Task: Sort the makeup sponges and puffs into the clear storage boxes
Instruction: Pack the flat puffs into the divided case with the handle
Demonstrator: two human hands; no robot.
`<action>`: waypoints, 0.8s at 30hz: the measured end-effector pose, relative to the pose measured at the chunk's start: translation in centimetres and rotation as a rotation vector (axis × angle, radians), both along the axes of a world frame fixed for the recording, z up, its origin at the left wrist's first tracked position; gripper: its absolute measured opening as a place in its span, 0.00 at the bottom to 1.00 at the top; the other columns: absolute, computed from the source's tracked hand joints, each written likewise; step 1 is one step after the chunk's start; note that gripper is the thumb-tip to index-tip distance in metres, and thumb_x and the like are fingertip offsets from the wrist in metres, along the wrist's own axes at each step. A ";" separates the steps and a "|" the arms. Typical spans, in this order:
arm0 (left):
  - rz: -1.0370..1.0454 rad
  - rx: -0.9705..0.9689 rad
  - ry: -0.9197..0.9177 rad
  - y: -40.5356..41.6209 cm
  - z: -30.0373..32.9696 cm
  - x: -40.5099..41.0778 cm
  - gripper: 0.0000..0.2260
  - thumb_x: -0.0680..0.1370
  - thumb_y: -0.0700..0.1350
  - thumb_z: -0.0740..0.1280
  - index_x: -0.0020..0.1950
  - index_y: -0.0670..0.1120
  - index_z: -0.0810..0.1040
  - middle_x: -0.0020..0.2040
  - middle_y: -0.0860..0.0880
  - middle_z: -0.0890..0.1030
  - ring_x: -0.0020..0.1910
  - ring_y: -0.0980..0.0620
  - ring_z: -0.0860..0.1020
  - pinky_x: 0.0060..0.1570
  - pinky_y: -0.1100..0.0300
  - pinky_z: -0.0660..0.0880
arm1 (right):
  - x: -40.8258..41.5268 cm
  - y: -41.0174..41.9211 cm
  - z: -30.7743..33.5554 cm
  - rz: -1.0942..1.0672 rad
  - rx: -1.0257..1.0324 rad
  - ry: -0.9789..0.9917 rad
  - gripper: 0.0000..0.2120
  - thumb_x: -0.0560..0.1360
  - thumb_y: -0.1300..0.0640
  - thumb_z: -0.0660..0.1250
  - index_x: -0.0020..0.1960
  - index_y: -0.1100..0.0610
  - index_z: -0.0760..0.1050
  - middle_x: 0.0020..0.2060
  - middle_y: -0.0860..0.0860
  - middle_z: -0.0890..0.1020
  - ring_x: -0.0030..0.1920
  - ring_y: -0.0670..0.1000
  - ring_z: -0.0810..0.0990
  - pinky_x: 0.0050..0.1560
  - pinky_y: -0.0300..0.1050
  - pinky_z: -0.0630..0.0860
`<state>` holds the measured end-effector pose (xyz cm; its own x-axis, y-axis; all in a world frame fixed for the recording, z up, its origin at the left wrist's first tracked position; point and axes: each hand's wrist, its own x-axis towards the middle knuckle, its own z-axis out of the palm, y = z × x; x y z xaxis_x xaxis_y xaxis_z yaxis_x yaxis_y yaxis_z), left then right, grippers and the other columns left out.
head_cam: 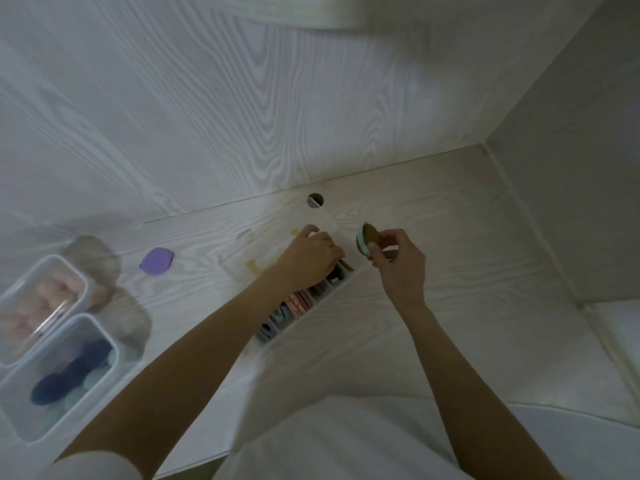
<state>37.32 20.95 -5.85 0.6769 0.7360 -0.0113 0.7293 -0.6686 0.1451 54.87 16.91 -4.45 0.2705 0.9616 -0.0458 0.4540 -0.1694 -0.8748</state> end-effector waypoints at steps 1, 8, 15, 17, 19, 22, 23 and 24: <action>-0.015 0.024 -0.005 -0.1 0.1 -0.2 0.08 0.76 0.44 0.65 0.52 0.48 0.80 0.47 0.49 0.83 0.52 0.49 0.79 0.59 0.52 0.66 | -0.3 -0.1 -0.1 0.016 -0.002 -0.059 0.05 0.73 0.58 0.70 0.47 0.55 0.74 0.38 0.47 0.79 0.36 0.47 0.79 0.36 0.37 0.76; 0.006 0.022 -0.099 -0.6 -0.4 -0.6 0.06 0.70 0.43 0.73 0.46 0.50 0.83 0.46 0.52 0.84 0.47 0.50 0.81 0.54 0.54 0.71 | -1.8 -0.3 -0.2 0.098 0.076 -0.377 0.04 0.72 0.55 0.70 0.43 0.53 0.75 0.37 0.44 0.79 0.38 0.45 0.75 0.37 0.40 0.71; 0.007 0.025 -0.223 -0.9 -0.6 -1.2 0.05 0.68 0.40 0.74 0.43 0.46 0.83 0.42 0.48 0.83 0.42 0.47 0.81 0.46 0.57 0.76 | -2.3 -0.6 -1.3 0.148 0.127 -0.533 0.08 0.68 0.58 0.74 0.40 0.55 0.75 0.35 0.49 0.79 0.37 0.52 0.75 0.35 0.45 0.72; 0.019 -0.007 -0.242 -1.1 -0.6 -1.3 0.04 0.70 0.40 0.73 0.45 0.45 0.83 0.44 0.47 0.83 0.44 0.46 0.80 0.45 0.56 0.77 | -2.3 -0.5 -1.8 0.172 0.132 -0.643 0.10 0.64 0.59 0.76 0.38 0.56 0.76 0.38 0.52 0.78 0.39 0.54 0.75 0.36 0.47 0.73; 0.027 -0.017 -0.249 -1.2 -0.8 -1.4 0.05 0.71 0.40 0.72 0.46 0.46 0.83 0.46 0.47 0.82 0.45 0.46 0.80 0.45 0.55 0.77 | -2.5 -0.4 -2.0 0.192 0.111 -0.706 0.10 0.63 0.60 0.77 0.37 0.57 0.76 0.43 0.54 0.78 0.42 0.56 0.75 0.39 0.46 0.72; 0.053 -0.032 -0.296 -1.5 -1.0 -1.5 0.05 0.72 0.41 0.70 0.47 0.45 0.82 0.48 0.46 0.81 0.49 0.45 0.79 0.42 0.54 0.78 | -2.9 -0.2 -2.2 0.251 0.081 -0.758 0.09 0.62 0.60 0.78 0.35 0.56 0.77 0.49 0.54 0.79 0.48 0.56 0.76 0.41 0.46 0.72; 0.070 -0.041 -0.317 -1.6 -1.1 -1.4 0.05 0.73 0.40 0.70 0.47 0.45 0.82 0.50 0.46 0.80 0.50 0.45 0.78 0.41 0.53 0.79 | -2.9 -0.2 -2.2 0.268 0.072 -0.768 0.09 0.61 0.61 0.78 0.34 0.56 0.78 0.50 0.54 0.79 0.49 0.56 0.76 0.41 0.46 0.72; 0.086 -0.047 -0.336 -1.7 -1.2 -1.4 0.05 0.73 0.40 0.70 0.48 0.44 0.82 0.51 0.45 0.79 0.50 0.45 0.77 0.41 0.52 0.79 | -3.0 -0.1 -2.2 0.283 0.056 -0.774 0.08 0.61 0.61 0.78 0.33 0.56 0.79 0.50 0.54 0.79 0.49 0.57 0.76 0.41 0.47 0.73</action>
